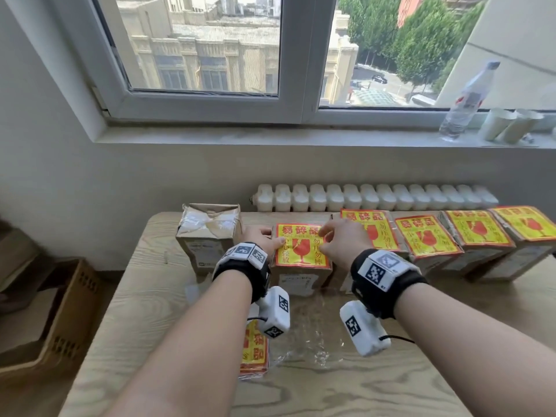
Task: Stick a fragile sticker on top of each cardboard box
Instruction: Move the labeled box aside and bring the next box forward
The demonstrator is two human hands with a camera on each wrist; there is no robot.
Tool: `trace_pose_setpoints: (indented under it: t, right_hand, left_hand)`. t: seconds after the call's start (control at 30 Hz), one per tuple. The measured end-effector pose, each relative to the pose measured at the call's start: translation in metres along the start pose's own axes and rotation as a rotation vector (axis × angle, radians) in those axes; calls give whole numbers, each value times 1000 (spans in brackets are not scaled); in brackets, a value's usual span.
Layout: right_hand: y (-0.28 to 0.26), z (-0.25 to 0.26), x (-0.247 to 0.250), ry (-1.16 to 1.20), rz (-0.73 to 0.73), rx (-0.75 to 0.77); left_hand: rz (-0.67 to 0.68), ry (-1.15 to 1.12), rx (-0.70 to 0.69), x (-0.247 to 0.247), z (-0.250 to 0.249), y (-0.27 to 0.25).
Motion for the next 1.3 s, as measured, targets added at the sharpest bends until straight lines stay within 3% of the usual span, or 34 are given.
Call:
trace_pose_setpoints:
  t: [0.23,0.47,0.6,0.7,0.9,1.07,1.3]
  right_hand:
    - [7,10,-13,124,-38,-20]
    - [20,54,-26,288,-19,40]
    - [27,82,-46,402,38,63]
    - [33,97,-63,471,91,66]
    - [40,121,-91,460,233,89]
    - [39,128,-108,462,335,88]
    - [32,134,-103,540,277,144]
  left_hand:
    - [22,83,-25,6,3,10]
    - [-377,-67,-152,73,-1,7]
    - [-610,-33,-65,130,20,6]
    - [-692,-23,2,153,43,8]
    - [-463,-3,80,151,75,21]
    - [-386,-23,61,146,82,27]
    - [-447,-124,-19,150,78,11]
Point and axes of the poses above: each hand's wrist, its own y-axis towards the middle knuckle, its own x-axis out of the back of the hand, z = x × y, the point moved 3 cm from there along y, towards the middle knuckle, and after that the axes turned 7 degrees about z, right-handed, at the moved point
